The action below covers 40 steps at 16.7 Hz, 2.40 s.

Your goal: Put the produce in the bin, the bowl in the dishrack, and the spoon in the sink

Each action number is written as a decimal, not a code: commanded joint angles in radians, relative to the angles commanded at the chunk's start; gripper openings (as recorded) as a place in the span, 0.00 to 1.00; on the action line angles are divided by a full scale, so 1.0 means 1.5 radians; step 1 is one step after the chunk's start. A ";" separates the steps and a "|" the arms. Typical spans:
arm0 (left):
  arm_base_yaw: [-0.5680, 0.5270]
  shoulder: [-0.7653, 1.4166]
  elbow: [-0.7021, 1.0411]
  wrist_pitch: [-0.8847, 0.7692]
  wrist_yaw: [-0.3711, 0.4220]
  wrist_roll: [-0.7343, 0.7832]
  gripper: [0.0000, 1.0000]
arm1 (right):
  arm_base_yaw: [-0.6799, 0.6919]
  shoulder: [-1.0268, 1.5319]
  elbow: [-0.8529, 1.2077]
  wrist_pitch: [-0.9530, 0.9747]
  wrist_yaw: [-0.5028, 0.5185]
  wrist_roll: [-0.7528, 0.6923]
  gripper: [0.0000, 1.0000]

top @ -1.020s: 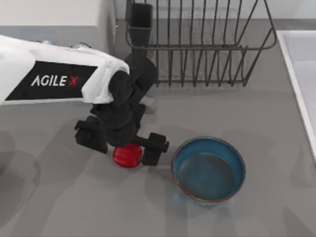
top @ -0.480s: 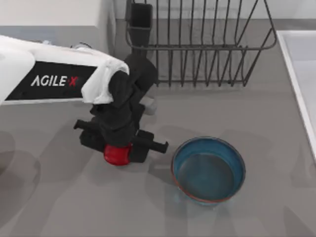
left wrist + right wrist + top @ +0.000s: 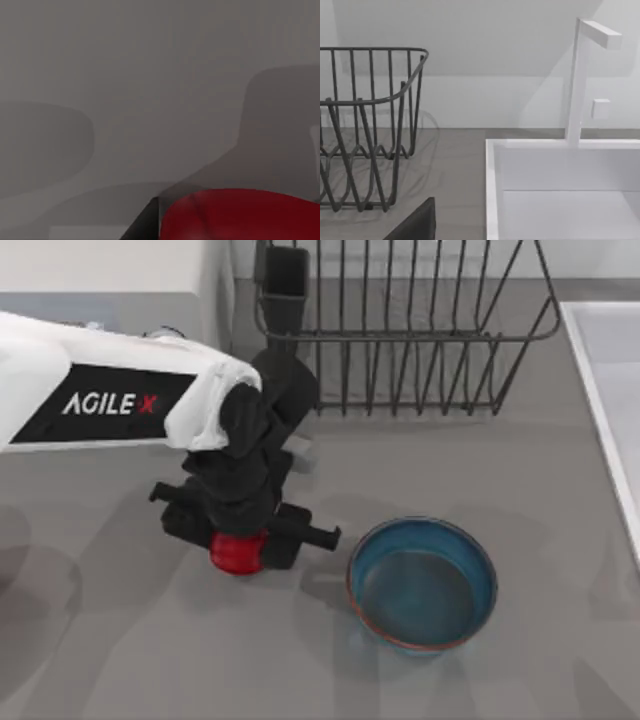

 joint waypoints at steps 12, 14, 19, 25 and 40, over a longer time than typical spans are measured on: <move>0.001 -0.088 0.159 -0.244 -0.014 0.005 0.00 | 0.000 0.000 0.000 0.000 0.000 0.000 1.00; 0.002 -0.091 0.164 -0.250 -0.014 0.005 0.00 | 0.000 0.000 0.000 0.000 0.000 0.000 1.00; 0.014 -0.100 0.162 -0.255 -0.010 0.027 0.00 | 0.000 0.000 0.000 0.000 0.000 0.000 1.00; 0.131 -0.192 0.151 -0.317 0.030 0.256 0.00 | 0.000 0.000 0.000 0.000 0.000 0.000 1.00; 0.570 -0.349 0.020 -0.420 0.061 1.357 0.00 | 0.000 0.000 0.000 0.000 0.000 0.000 1.00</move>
